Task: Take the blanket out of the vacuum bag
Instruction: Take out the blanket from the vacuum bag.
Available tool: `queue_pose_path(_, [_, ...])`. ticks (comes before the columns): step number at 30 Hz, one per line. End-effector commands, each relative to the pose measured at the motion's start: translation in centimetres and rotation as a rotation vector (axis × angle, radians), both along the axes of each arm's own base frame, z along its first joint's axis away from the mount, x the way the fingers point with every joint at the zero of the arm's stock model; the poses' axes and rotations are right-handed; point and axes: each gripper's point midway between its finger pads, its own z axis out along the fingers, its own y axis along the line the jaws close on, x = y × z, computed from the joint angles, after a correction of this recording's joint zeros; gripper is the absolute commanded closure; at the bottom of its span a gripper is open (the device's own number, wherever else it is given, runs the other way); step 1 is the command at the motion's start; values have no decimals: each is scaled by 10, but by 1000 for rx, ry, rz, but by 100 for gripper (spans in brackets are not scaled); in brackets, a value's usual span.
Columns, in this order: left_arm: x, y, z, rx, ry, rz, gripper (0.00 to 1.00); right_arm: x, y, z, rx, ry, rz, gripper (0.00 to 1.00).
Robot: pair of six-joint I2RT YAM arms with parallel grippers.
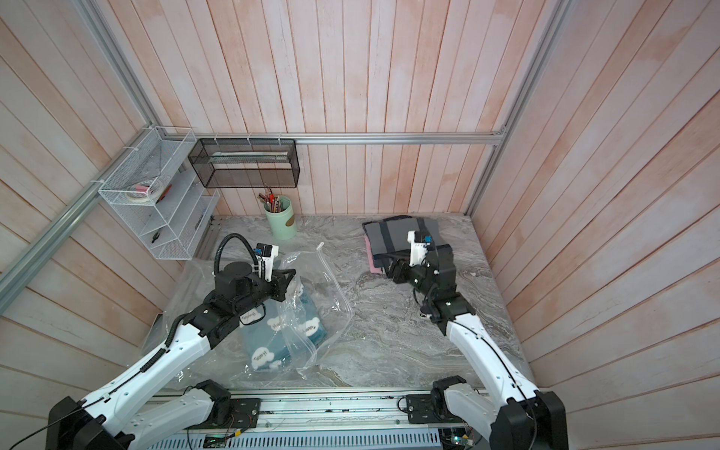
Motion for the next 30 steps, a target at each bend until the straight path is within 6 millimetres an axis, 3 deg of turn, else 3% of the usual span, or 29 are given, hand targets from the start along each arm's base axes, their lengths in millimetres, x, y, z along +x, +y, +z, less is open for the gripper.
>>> queue_pose_path(1, [-9, -4, 3, -49, -8, -28, 100, -51, 43, -9, 98, 64, 130, 35])
queue_pose_path(6, [-11, 2, -8, -27, -7, -6, 100, -100, 82, -33, 85, 146, 244, 36])
queue_pose_path(11, [-10, 6, -14, 12, 2, 12, 100, -122, 116, -36, 118, 175, 338, 36])
queue_pose_path(19, [-18, 7, 4, -9, -24, 5, 100, -104, 173, -72, 86, 243, 415, 36])
queue_pose_path(25, [-23, 7, 9, -12, -22, -3, 100, -82, 209, -123, -72, 306, 460, 36])
queue_pose_path(30, [-24, 9, 7, 4, -18, 1, 100, -90, 217, -162, -87, 427, 496, 39])
